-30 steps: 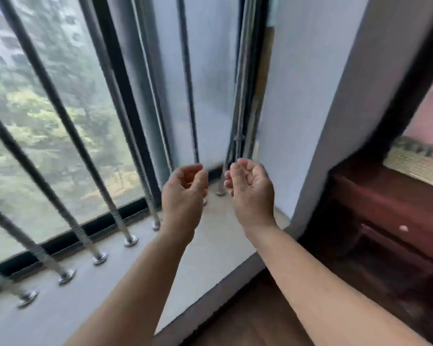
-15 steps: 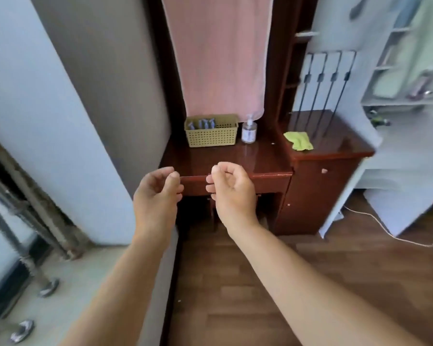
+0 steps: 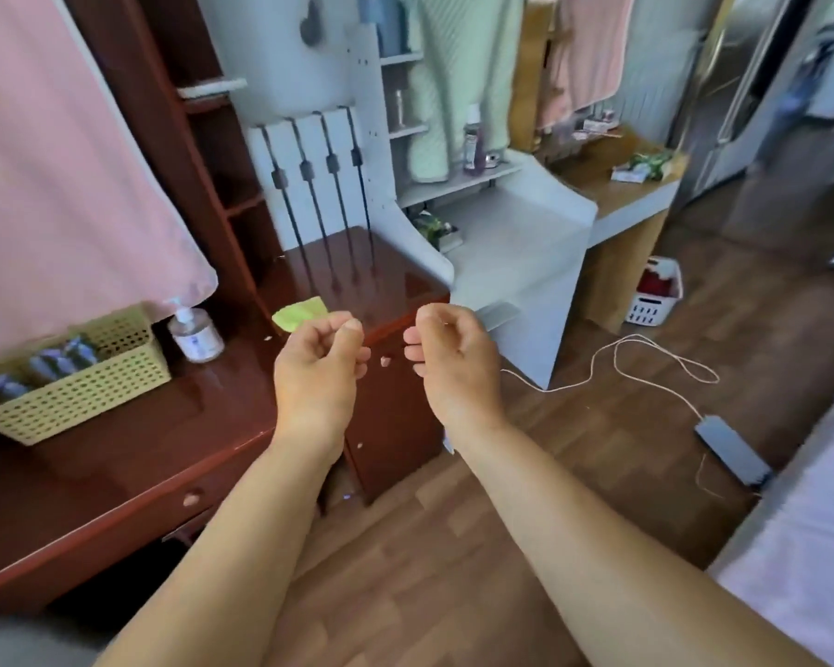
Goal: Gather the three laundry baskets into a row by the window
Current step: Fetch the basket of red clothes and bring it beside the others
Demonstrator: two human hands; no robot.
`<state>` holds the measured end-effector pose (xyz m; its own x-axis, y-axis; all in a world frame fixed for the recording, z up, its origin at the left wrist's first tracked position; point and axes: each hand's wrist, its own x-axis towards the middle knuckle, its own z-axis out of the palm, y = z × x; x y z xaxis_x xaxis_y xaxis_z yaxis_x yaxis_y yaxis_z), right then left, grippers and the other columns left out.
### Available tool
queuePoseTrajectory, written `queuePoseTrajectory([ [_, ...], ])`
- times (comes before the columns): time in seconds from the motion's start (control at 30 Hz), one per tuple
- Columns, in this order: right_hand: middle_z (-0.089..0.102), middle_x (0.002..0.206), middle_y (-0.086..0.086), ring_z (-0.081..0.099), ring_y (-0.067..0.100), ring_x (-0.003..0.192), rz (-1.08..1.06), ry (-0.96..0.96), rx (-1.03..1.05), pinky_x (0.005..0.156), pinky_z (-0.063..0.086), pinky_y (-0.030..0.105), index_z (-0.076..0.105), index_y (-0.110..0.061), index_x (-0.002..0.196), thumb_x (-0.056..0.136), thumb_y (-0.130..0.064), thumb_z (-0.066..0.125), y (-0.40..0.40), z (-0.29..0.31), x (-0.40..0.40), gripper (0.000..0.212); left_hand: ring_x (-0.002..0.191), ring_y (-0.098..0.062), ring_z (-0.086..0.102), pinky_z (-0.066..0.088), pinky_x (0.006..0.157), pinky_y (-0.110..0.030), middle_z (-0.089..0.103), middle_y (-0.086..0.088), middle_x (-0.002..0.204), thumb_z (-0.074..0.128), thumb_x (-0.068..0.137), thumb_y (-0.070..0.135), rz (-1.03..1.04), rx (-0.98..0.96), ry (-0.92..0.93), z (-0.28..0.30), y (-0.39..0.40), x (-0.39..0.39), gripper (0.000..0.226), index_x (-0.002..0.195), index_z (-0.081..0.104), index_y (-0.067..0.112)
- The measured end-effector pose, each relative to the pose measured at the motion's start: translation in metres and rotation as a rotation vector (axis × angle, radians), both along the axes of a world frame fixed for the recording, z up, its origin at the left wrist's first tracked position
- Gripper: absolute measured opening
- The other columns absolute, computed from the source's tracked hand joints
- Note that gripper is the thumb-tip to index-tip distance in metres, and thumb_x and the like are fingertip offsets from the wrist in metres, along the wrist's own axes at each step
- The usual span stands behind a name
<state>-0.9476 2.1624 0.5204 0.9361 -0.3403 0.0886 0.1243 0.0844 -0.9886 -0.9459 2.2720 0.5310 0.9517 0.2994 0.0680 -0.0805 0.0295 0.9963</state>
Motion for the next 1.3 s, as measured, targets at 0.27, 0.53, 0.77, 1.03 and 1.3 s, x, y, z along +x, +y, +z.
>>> queuePoseTrajectory([
  [0.27,0.068,0.071,-0.008,0.062,-0.004,0.058,-0.278,0.025,0.002,0.079,0.055,0.037,0.058,-0.027,0.089,0.09,-0.033,0.054,-0.134,-0.007,0.086,0.008,0.055,0.003,0.061,0.052,0.065,-0.021,0.065,0.003,0.077,0.059,0.09,0.02,-0.3,0.008,0.029,-0.006,-0.144,0.117,0.006,0.089,0.064,0.021],
  [0.53,0.067,0.077,-0.013,0.064,-0.008,0.068,-0.502,0.076,-0.074,0.074,0.055,0.025,0.058,-0.026,0.098,0.092,-0.04,0.049,-0.231,-0.022,0.181,0.017,0.072,-0.012,0.064,0.052,0.069,-0.026,0.066,0.003,0.085,0.058,0.091,0.022,-0.5,0.032,0.036,-0.019,-0.243,0.24,0.01,0.085,0.063,0.028],
  [0.77,0.071,0.083,-0.003,0.066,0.01,0.074,-0.709,0.113,-0.066,0.073,0.057,0.029,0.056,-0.034,0.083,0.092,-0.037,0.049,-0.328,-0.016,0.269,0.012,0.071,-0.004,0.068,0.048,0.054,-0.006,0.065,0.02,0.082,0.054,0.093,0.034,-0.67,0.175,-0.028,-0.02,-0.355,0.348,0.013,0.081,0.061,0.037],
  [1.03,0.068,0.066,-0.007,0.063,0.001,0.058,-0.89,0.108,-0.02,0.056,0.053,0.016,0.058,-0.029,0.08,0.092,-0.033,0.051,-0.483,-0.04,0.327,0.014,0.075,-0.009,0.068,0.053,0.061,-0.012,0.07,0.009,0.086,0.056,0.093,0.03,-0.863,0.192,0.004,-0.041,-0.521,0.411,0.011,0.099,0.064,0.028],
  [1.3,0.069,0.073,-0.003,0.061,0.0,0.057,-0.776,0.125,-0.009,0.056,0.053,0.016,0.06,-0.025,0.087,0.093,-0.031,0.051,-0.655,-0.036,0.399,0.012,0.063,-0.001,0.067,0.05,0.054,-0.008,0.068,0.005,0.085,0.055,0.094,0.027,-0.809,0.153,0.086,-0.037,-0.689,0.487,0.01,0.095,0.065,0.024],
])
